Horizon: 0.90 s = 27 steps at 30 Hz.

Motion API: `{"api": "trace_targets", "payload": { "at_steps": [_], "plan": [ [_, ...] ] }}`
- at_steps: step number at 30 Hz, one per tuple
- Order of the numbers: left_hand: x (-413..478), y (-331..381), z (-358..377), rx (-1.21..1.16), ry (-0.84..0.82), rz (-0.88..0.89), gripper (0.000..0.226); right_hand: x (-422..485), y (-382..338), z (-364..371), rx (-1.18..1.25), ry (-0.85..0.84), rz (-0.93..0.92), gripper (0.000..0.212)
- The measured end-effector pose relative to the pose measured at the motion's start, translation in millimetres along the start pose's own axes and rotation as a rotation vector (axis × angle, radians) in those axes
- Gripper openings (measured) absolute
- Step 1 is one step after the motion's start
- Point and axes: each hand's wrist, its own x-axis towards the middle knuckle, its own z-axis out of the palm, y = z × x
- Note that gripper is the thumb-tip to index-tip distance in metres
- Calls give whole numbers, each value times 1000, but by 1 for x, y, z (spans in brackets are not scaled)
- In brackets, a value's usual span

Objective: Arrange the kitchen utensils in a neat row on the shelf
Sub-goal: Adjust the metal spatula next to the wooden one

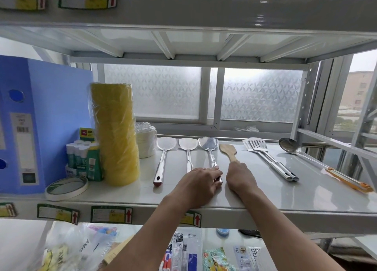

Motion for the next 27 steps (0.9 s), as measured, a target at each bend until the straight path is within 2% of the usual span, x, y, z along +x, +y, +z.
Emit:
{"api": "trace_targets", "payload": {
  "at_steps": [11, 17, 23, 27],
  "plan": [
    [1, -4, 3, -17, 11, 1, 42, -3, -1, -2, 8, 0, 28, 31],
    [-1, 0, 1, 23, 48, 35, 32, -1, 0, 0, -33, -1, 27, 32],
    [-5, 1, -6, 83, 140, 59, 49, 5, 7, -5, -165, 51, -57, 39],
    [-7, 3, -8, 72, 151, 56, 53, 13, 34, -20, -141, 99, -55, 46]
  ]
}}
